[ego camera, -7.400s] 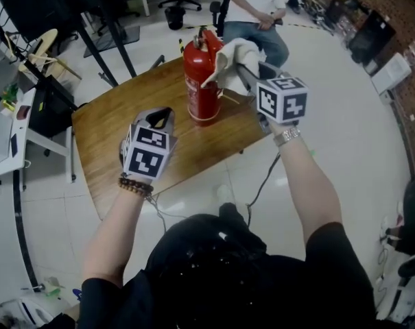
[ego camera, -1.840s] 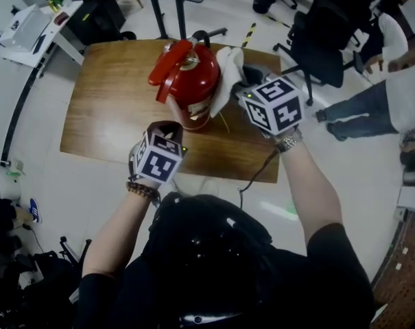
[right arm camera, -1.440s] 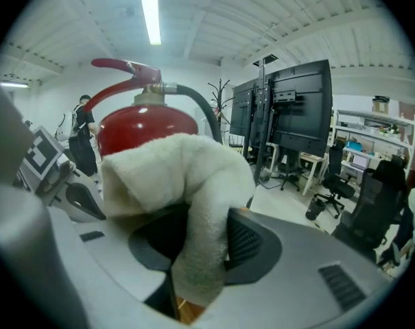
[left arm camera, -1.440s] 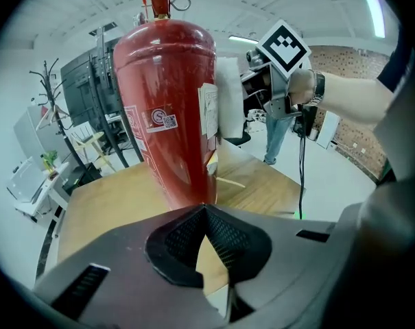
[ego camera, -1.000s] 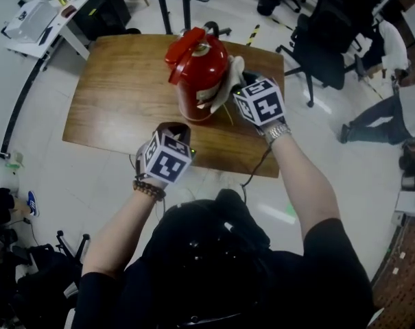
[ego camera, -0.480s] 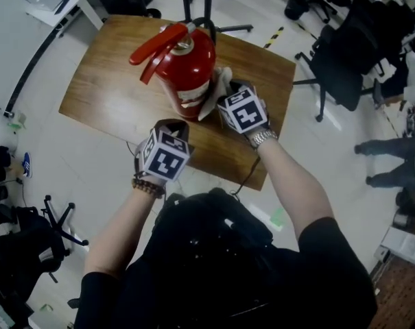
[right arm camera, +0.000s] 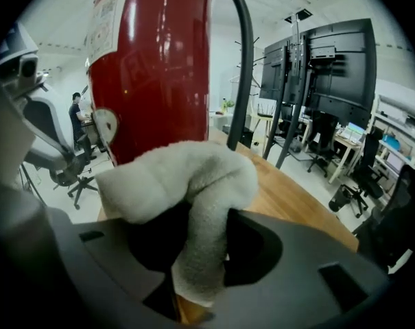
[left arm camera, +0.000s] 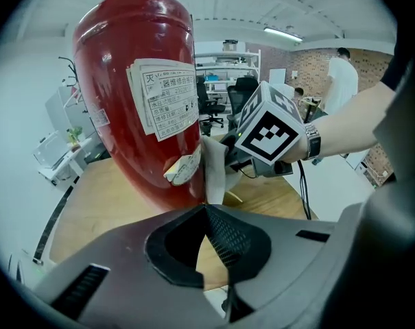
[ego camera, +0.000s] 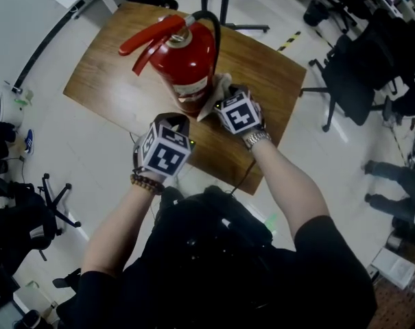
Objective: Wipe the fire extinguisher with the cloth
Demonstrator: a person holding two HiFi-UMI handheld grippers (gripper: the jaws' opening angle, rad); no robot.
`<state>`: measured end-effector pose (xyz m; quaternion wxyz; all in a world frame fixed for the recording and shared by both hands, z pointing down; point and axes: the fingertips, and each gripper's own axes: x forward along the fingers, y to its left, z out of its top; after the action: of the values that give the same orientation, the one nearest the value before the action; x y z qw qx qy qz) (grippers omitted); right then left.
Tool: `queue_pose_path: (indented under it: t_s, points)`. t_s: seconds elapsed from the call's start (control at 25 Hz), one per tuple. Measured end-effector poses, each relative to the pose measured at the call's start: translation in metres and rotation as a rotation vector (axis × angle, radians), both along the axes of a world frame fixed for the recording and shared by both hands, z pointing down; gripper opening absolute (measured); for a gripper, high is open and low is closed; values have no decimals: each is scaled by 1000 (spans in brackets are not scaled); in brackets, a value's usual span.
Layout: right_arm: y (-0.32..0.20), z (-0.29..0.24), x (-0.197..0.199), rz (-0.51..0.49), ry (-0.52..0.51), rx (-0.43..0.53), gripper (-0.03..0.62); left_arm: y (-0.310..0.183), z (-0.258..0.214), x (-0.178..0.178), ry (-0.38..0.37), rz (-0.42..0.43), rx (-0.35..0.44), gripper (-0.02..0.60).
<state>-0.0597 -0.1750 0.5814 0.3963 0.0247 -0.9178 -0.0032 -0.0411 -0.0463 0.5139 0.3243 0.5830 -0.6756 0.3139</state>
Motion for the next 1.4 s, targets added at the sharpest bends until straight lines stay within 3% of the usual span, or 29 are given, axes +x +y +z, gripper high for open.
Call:
queue_pose_path:
  t_s: [0.88, 1.4]
  points:
    - [14, 69, 7, -44, 109, 5, 160, 30, 14, 17, 1, -130, -41, 0]
    - [1, 34, 27, 50, 49, -24, 158, 40, 12, 16, 20, -106, 3, 0]
